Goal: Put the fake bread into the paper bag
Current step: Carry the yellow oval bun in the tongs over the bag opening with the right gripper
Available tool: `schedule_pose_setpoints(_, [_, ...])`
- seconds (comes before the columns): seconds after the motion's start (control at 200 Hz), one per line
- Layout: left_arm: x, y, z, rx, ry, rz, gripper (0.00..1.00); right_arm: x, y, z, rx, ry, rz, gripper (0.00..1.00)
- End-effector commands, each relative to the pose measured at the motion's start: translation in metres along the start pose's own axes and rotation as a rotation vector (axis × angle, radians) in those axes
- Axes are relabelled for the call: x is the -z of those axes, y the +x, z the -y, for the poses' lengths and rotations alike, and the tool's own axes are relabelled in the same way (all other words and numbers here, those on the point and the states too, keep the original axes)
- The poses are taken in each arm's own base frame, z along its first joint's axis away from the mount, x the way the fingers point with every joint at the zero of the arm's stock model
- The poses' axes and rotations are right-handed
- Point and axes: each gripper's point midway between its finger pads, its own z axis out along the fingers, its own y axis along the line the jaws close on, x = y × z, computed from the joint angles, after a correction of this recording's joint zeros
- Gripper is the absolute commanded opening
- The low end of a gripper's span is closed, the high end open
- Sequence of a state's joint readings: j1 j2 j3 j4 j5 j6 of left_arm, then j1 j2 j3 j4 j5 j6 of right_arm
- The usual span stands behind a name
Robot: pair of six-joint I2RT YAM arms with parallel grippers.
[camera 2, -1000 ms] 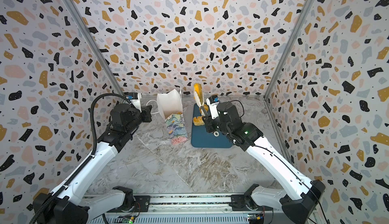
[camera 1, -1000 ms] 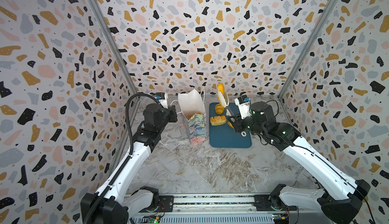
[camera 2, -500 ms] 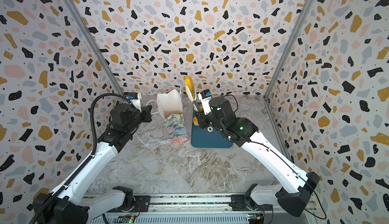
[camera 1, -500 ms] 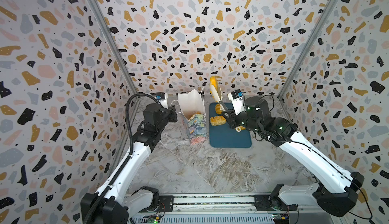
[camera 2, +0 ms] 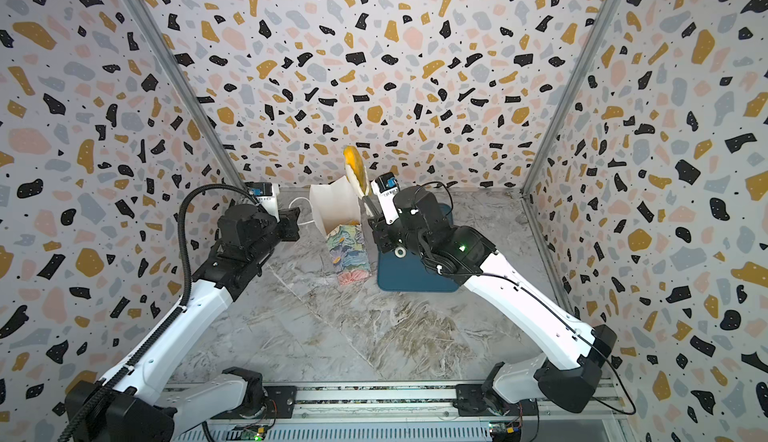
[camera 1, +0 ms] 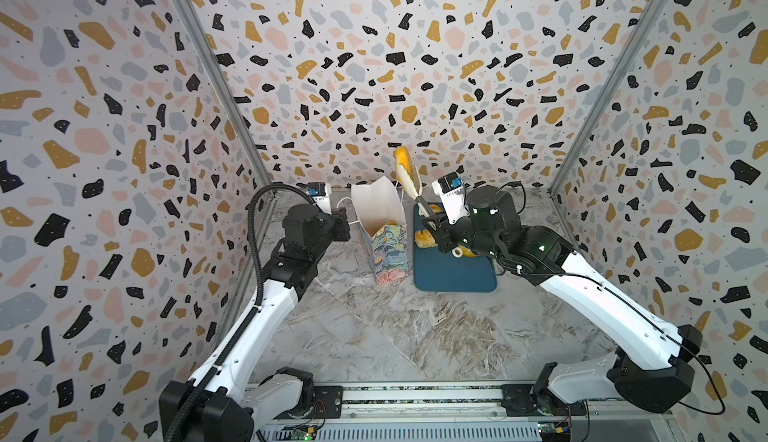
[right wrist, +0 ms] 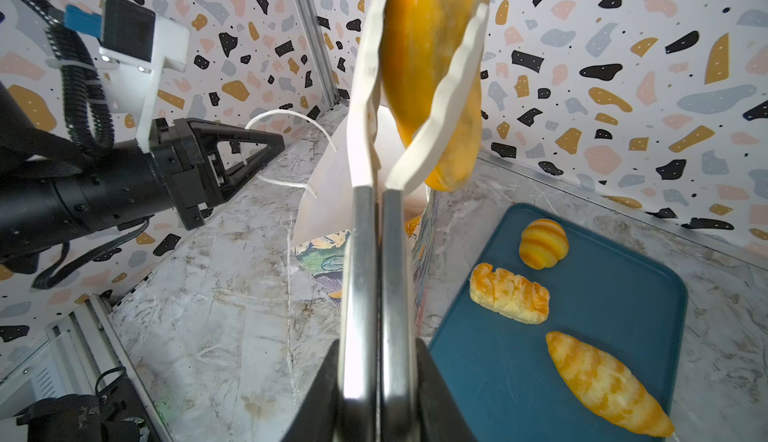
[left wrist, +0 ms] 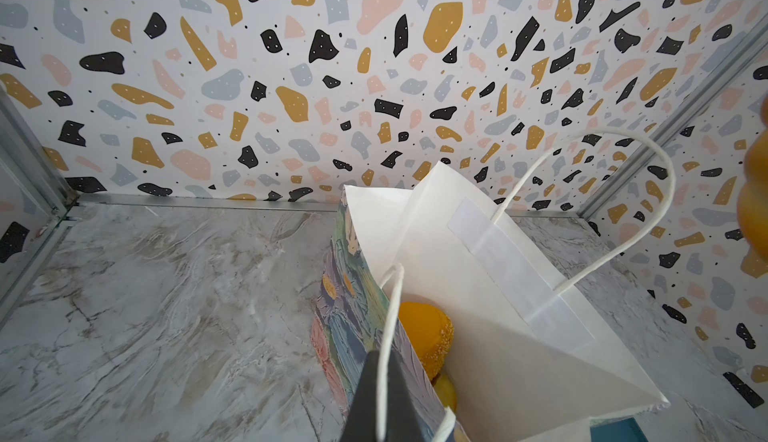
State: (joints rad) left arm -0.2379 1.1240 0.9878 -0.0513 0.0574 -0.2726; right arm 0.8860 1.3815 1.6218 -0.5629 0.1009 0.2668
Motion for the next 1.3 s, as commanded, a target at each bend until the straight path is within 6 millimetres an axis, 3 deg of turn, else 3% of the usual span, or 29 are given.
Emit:
schedule_pose_setpoints(0.0, [0.005,-0.006,0.002,-0.014,0.001,0.028,0.00,0.014,-0.033,-0.011,0.009,-0.022,0.098,0.10])
schedule_pose_setpoints(0.596, [0.006,-0.007,0.003,-0.013,0.004,0.034,0.00,-0.022,-0.027,-0.046,0.036,-0.089,0.066,0.10])
schedule_pose_setpoints(1.292, [0.005,-0.007,0.003,-0.013,0.005,0.031,0.00,-0.051,0.024,-0.042,0.000,-0.081,-0.035,0.12])
